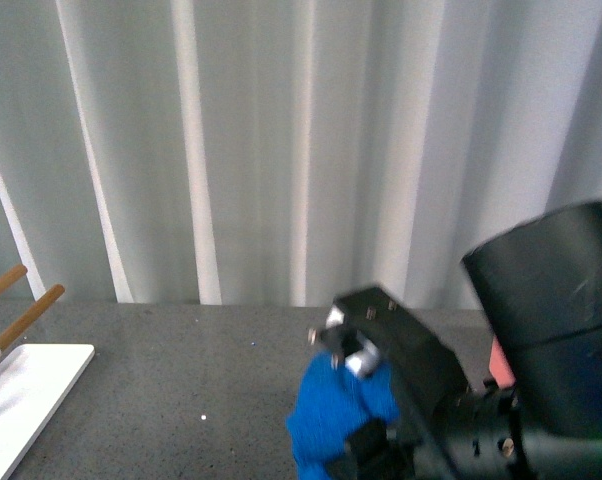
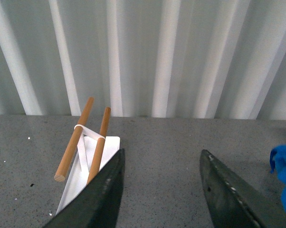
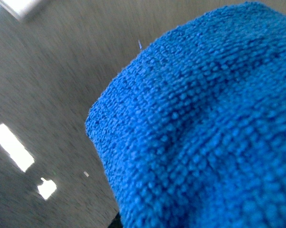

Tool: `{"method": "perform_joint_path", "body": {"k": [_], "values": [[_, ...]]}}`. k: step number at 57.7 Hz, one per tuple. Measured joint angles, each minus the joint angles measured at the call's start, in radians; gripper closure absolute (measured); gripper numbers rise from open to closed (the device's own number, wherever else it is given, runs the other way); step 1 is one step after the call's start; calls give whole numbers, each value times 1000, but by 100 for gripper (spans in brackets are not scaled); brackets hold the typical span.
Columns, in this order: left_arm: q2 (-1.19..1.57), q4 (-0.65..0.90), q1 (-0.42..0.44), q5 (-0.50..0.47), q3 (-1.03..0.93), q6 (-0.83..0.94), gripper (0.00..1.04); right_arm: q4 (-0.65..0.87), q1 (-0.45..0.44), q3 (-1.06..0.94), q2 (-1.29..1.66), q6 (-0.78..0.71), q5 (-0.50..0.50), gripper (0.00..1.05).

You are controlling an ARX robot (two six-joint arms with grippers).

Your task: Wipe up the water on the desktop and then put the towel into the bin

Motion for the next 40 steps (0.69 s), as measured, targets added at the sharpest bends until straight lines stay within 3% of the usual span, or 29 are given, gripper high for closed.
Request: {"method": "perform_joint_path", "body": {"k": [15, 40], "values": [[0, 0, 0, 0, 0, 0, 5, -182, -5, 180, 239, -108, 212, 99], [0, 0, 0, 0, 0, 2, 7, -318, 23, 518, 463, -134, 378, 99]]}}
